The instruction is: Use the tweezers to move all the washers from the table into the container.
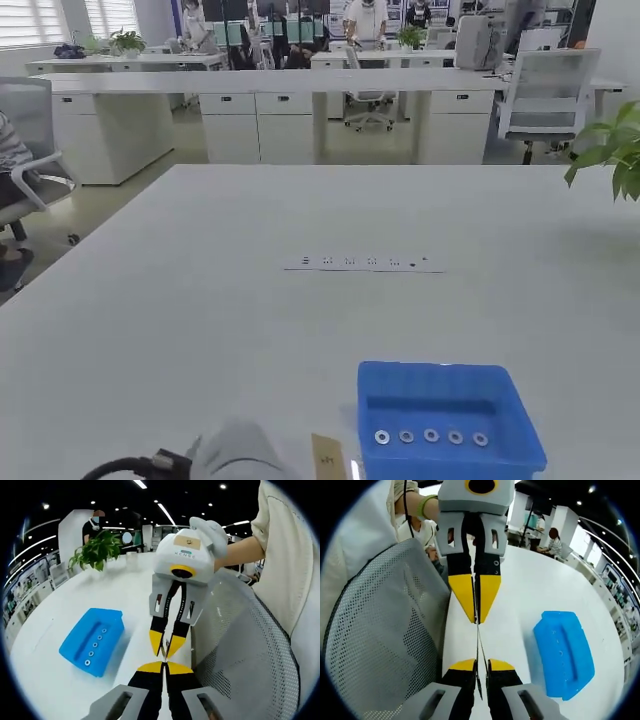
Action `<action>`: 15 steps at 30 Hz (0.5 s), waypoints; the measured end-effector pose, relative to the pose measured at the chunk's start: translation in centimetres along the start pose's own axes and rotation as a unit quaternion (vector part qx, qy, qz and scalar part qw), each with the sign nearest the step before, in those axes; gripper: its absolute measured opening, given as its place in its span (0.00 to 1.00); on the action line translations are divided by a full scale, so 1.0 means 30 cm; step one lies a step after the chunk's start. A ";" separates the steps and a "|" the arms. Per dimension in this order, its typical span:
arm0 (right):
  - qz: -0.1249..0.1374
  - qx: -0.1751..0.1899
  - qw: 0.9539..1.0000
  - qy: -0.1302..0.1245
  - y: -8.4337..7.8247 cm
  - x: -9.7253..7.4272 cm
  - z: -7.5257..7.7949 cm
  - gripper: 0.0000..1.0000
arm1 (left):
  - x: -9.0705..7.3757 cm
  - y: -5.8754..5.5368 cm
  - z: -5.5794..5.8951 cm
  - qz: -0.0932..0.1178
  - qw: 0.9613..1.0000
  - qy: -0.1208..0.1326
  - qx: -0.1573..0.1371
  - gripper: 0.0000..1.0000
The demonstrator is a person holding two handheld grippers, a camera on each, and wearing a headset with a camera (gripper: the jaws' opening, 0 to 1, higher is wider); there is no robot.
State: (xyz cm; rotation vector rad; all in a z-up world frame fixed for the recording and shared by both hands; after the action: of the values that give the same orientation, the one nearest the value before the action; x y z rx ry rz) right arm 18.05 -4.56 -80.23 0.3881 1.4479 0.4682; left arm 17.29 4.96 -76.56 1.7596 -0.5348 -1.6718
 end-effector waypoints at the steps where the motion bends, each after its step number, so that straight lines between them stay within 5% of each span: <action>1: 0.000 0.000 1.000 0.000 -0.002 0.007 -0.001 0.05 | 0.007 -0.007 -0.005 -0.005 1.000 -0.002 -0.001 0.00; 5: 0.003 0.017 1.000 -0.001 -0.016 0.032 -0.006 0.05 | 0.022 -0.031 -0.015 -0.002 1.000 -0.013 -0.028 0.00; 15: 0.018 0.044 0.999 -0.002 -0.038 0.066 -0.011 0.07 | 0.057 -0.086 -0.012 -0.033 0.999 -0.018 -0.024 0.00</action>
State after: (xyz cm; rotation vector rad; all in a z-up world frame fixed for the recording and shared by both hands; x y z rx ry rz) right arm 17.92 -4.49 -82.54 0.4867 1.4628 0.4333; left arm 17.46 5.69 -79.59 1.7334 -0.4520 -1.7502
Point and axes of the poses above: the centre of the closed fingertips' face, and the gripper's own axes: x roughly forward along the fingers, z roughly to its right, y roughly out of its top, the point moved 6 cm from there along -x, roughly backward along the fingers, and after that the axes turned 6 degrees about -z, right-handed, at the moved point
